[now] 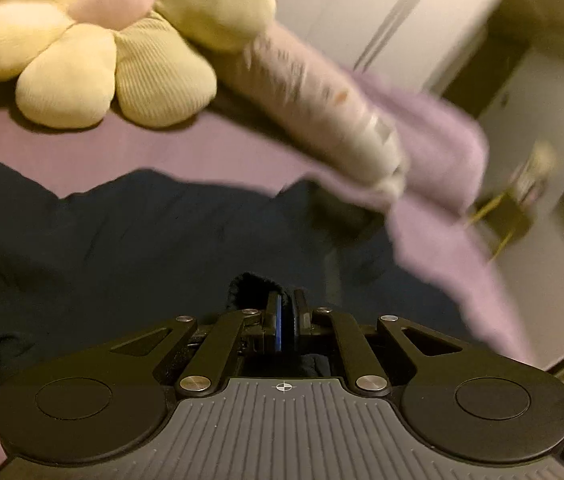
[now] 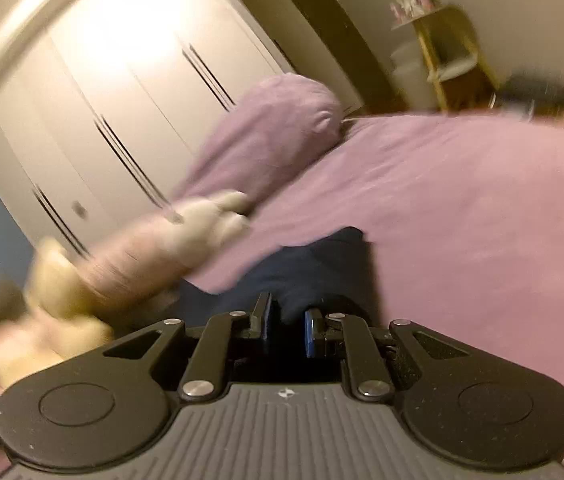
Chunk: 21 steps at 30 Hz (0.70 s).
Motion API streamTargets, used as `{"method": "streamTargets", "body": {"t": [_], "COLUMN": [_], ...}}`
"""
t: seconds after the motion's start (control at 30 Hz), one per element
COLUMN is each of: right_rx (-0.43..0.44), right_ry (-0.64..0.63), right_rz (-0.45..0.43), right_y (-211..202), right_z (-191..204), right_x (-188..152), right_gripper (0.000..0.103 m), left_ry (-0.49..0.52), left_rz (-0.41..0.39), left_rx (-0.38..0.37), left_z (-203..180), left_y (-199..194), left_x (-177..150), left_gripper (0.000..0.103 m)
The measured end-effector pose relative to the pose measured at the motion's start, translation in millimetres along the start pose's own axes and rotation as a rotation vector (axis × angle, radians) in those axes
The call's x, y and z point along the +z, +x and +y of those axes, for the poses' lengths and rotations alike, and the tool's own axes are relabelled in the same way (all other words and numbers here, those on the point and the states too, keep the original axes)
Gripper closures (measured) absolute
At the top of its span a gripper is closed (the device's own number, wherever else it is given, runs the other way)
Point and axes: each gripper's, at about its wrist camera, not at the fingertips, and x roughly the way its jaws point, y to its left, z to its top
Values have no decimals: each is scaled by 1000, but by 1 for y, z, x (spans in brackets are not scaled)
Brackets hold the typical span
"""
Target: Fold large clothes
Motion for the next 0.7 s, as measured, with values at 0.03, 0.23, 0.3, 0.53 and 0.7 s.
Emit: {"method": "streamTargets", "body": {"t": [0.03, 0.23, 0.3, 0.53, 0.7], "right_rx": [-28, 157, 178, -46, -89], "right_ry": [5, 480, 514, 24, -70], "right_rz": [46, 152, 176, 153, 159], "right_y": [7, 26, 32, 43, 51], "right_z": [-5, -71, -71, -21, -14], "right_x": [-4, -8, -10, -16, -17], "right_gripper": [87, 75, 76, 91, 91], "left_ry": [38, 42, 44, 207, 124], "left_rz": [15, -47, -123, -145, -109], "left_rx": [36, 78, 84, 286, 256], "left_z": [-1, 16, 18, 25, 43], "left_y": [9, 15, 9, 39, 40], "left_x": [-7, -8, -3, -23, -21], "left_gripper": [96, 96, 96, 98, 95]}}
